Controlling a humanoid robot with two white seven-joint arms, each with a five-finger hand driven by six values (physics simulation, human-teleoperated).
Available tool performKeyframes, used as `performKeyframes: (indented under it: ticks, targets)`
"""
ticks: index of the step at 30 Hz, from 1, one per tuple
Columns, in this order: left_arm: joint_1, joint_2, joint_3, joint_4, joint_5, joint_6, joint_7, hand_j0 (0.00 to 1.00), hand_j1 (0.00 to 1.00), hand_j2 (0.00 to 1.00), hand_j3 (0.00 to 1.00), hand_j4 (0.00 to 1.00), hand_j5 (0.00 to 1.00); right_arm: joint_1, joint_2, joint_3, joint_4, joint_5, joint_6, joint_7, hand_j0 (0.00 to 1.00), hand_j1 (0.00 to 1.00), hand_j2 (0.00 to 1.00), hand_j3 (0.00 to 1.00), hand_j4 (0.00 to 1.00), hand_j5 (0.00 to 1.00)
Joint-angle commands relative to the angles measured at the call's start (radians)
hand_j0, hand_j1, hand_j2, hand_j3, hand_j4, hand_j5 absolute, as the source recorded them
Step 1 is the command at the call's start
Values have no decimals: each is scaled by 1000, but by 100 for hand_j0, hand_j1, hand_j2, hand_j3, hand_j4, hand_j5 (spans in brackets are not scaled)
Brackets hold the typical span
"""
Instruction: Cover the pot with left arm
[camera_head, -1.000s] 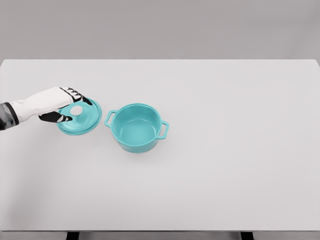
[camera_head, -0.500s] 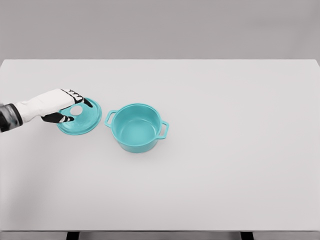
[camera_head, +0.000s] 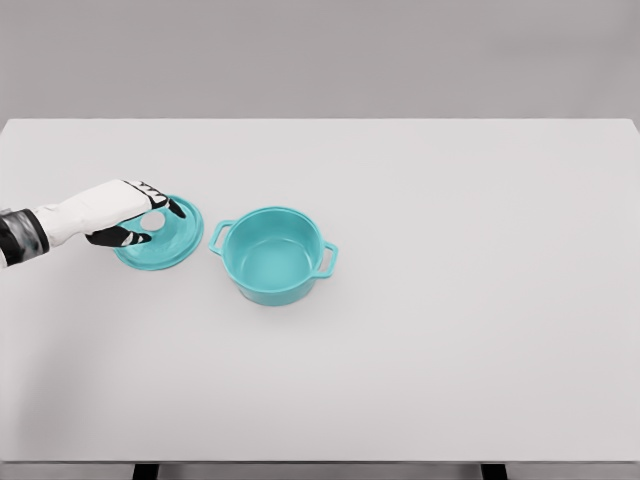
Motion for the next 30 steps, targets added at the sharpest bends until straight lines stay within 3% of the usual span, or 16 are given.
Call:
performKeyframes:
  ticks: [1,15,21,30]
  targets:
    - [0,0,1,4,6,1,0,70,70,70,70,70,70,0,0,0,0,0,0,0,100,100,100,100,100,100]
    - [0,-9,1,18,-6,1,0,66,66,66,66,66,66,0,0,0,0,0,0,0,100,100,100,100,100,100]
    - [0,-7,1,17,-6,1,2,59,59,59,59,59,59,0,0,0,0,0,0,0,100,100,100,100,100,100]
    - [0,-7,3,17,-4,1,3,54,54,54,54,54,54,0,0,0,0,0,0,0,100,100,100,100,100,100]
